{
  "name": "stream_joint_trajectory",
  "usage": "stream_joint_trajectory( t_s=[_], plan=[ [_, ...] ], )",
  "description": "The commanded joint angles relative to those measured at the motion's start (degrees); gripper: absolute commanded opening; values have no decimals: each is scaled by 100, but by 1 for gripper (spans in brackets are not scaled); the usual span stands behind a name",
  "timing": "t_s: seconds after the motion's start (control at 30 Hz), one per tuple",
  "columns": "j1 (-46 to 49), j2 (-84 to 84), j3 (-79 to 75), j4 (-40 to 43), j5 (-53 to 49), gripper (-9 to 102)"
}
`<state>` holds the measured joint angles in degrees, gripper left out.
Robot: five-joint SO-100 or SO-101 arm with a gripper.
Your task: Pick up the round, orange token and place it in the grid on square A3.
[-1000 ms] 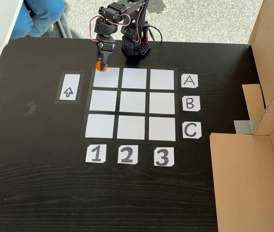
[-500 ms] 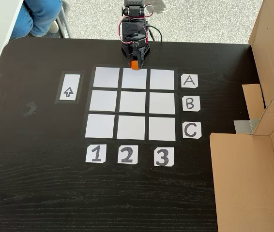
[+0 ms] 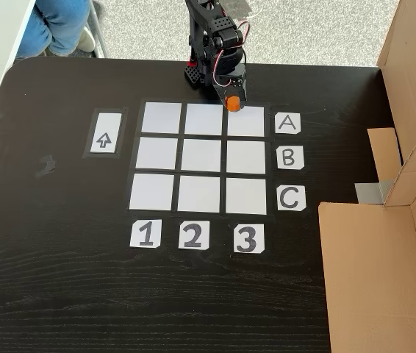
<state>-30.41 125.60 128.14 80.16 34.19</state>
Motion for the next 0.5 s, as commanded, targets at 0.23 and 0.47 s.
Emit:
stream_joint_trajectory(
  t_s=[0.23,0.47],
  plan=[
    [-563,-694,237,-668,193,0],
    [-703,-1046,439,-1195,448,0]
  ],
)
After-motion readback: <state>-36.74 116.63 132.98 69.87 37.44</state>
